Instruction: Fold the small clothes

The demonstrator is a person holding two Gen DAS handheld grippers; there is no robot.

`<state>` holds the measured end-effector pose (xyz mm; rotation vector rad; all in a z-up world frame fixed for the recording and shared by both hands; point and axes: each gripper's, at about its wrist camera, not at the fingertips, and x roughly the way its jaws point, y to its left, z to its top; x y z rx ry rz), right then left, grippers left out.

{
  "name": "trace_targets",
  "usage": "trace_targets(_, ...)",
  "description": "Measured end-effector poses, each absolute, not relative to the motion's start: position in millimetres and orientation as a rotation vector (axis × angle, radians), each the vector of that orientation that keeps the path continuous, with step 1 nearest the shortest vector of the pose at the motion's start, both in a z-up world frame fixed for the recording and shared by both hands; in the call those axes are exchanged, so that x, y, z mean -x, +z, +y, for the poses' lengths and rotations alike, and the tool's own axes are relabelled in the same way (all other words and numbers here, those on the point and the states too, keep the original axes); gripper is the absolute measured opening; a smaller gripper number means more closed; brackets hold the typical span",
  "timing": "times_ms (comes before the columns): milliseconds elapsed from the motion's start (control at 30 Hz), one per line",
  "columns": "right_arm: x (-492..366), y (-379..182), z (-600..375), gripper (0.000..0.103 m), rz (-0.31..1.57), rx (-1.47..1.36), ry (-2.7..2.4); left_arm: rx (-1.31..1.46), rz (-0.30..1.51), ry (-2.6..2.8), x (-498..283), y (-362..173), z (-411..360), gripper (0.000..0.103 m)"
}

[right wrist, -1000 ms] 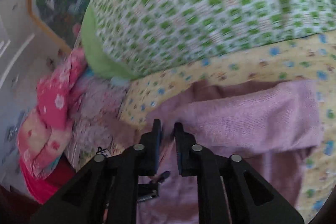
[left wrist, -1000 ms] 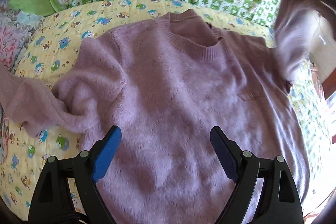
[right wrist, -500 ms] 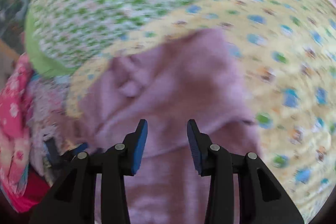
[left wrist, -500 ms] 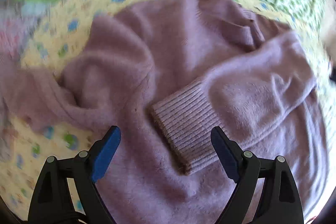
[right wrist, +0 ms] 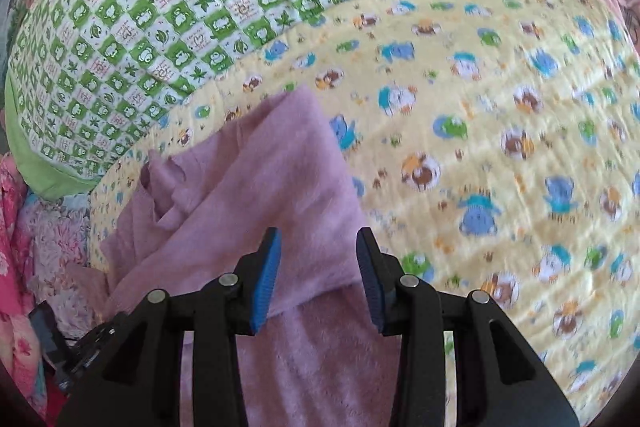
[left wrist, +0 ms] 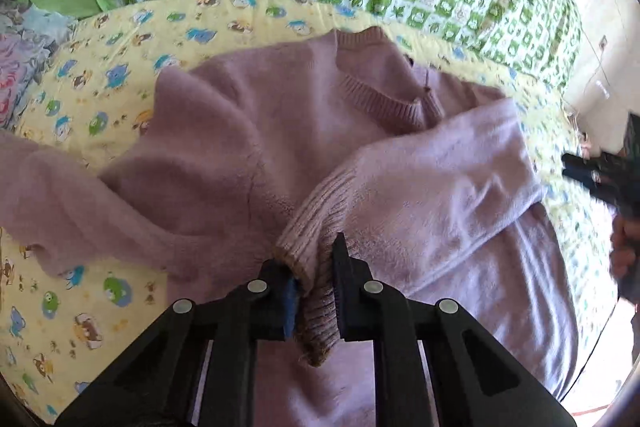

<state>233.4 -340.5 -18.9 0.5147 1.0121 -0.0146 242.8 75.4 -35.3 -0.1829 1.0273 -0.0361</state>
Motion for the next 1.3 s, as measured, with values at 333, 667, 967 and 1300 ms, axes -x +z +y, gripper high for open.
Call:
trace_targets(333,-311,-66,-323,0.049,1.084,-0.433,0.001,0.199,1.059,-0.009,-227,-52,90,0.012)
trace_targets(667,-333,-53,-341,0.010,1.087,-0.378,-0.055,0.171,1.059,-0.042,-239,-55,68,0.013)
trace_targets(967,-306,-34,-323,0.055,1.006,-0.432,-0.044,0.302,1.084,0.030,-224,-54,101,0.045)
trace_targets(1300,-240,2,-260,0.055,0.982,-0.451,0.134,0.415,1.035,0.276,-191,-24,206,0.065)
